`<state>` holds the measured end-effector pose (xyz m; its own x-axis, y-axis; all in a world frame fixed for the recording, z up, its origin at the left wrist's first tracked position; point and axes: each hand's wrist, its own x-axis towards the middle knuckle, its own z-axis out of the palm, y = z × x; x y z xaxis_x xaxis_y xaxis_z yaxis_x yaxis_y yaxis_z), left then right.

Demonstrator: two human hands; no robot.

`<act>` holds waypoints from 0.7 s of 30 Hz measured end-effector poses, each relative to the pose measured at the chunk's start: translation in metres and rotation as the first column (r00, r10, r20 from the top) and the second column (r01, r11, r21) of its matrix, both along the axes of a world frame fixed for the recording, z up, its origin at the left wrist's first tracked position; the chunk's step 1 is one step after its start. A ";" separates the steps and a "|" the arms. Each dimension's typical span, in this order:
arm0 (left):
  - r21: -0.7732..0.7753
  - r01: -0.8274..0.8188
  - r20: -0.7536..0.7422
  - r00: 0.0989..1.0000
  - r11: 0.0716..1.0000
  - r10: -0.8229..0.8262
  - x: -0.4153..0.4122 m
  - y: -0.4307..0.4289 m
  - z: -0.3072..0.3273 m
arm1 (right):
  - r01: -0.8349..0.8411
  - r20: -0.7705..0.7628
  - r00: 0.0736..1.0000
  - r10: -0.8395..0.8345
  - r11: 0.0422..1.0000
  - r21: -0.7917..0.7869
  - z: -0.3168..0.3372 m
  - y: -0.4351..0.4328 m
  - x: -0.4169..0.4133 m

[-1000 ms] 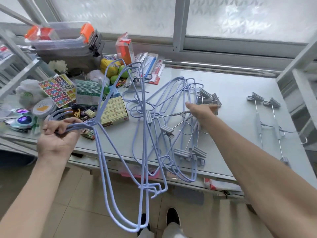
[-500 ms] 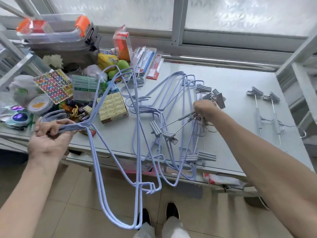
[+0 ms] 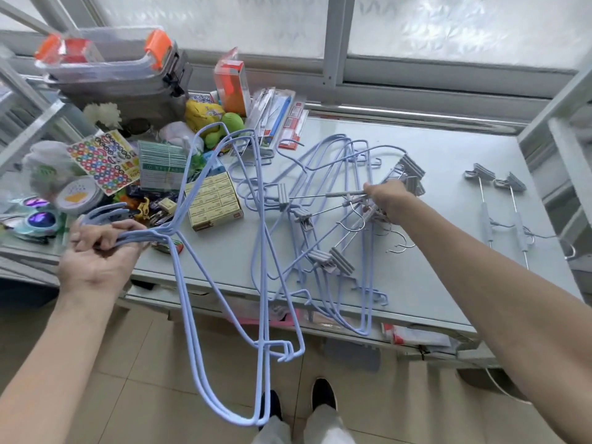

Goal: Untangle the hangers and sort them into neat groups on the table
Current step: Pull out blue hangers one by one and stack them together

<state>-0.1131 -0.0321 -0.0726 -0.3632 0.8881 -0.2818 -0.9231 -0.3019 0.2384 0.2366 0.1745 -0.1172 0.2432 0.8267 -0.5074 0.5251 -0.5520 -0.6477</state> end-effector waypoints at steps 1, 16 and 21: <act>-0.058 -0.090 0.084 0.992 0.994 0.094 -0.006 0.002 -0.003 | -0.046 0.088 0.995 0.044 0.999 0.018 0.002 -0.002 -0.001; -0.111 -0.175 0.124 0.974 0.978 0.189 -0.013 0.000 -0.005 | -0.821 0.445 0.550 0.707 0.555 0.133 0.007 -0.020 -0.083; -0.122 -0.197 0.130 0.968 0.973 0.213 -0.014 0.000 -0.005 | -0.590 0.283 0.807 0.518 0.733 0.339 -0.001 -0.013 -0.085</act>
<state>-0.1269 -0.0325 -0.0777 -0.4842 0.7605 -0.4326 -0.8706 -0.4679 0.1518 0.1512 0.1612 -0.1184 -0.2753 0.9555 -0.1062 0.7699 0.1530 -0.6195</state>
